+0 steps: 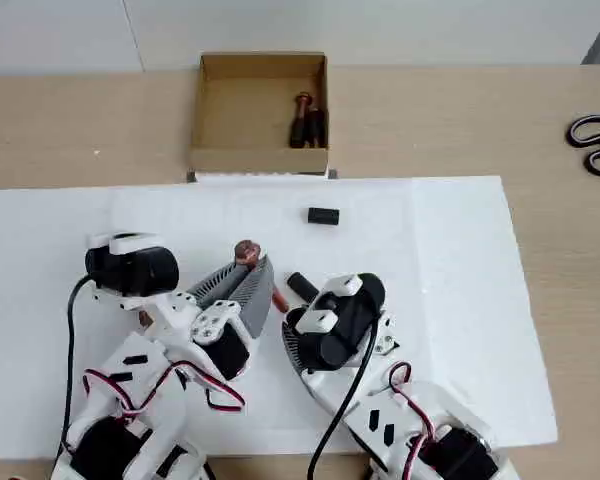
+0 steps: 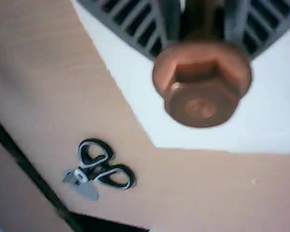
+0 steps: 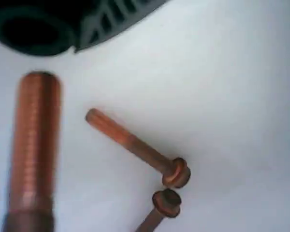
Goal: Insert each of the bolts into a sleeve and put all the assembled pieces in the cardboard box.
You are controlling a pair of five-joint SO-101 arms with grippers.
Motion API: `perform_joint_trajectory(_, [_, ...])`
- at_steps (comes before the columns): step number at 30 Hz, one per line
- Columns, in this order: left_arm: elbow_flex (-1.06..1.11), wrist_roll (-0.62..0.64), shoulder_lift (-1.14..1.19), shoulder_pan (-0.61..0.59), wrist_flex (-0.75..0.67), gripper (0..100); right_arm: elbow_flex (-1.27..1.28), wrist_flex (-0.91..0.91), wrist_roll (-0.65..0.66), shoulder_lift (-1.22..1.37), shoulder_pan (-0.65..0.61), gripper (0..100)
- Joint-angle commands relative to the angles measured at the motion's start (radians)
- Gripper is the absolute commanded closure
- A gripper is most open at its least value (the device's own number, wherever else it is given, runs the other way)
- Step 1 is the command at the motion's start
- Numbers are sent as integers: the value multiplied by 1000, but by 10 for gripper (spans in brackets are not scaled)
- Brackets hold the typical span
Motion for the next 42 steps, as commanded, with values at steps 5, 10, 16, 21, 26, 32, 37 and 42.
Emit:
perform_joint_trajectory(5, [-4,-2,-9,25,-54,994,-3,-28,-20,-8,10,996])
perform_joint_trajectory(10, [-4,-2,-9,60,-54,994,-3,-41,-20,-8,10,996])
perform_joint_trajectory(16, [4,-2,-9,61,-49,994,-3,-59,-17,-7,10,996])
perform_joint_trajectory(21, [25,-2,-9,63,0,994,-8,-58,-15,-7,10,996])
perform_joint_trajectory(26, [21,-3,-9,91,38,994,-9,-58,-15,-7,10,996])
perform_joint_trajectory(32, [21,-6,-9,153,100,994,-11,-58,14,-8,10,996])
perform_joint_trajectory(37, [24,-68,-9,187,160,994,-29,-58,34,-8,13,996])
perform_joint_trajectory(42, [25,-107,-8,212,238,994,-43,-58,34,-8,13,996])
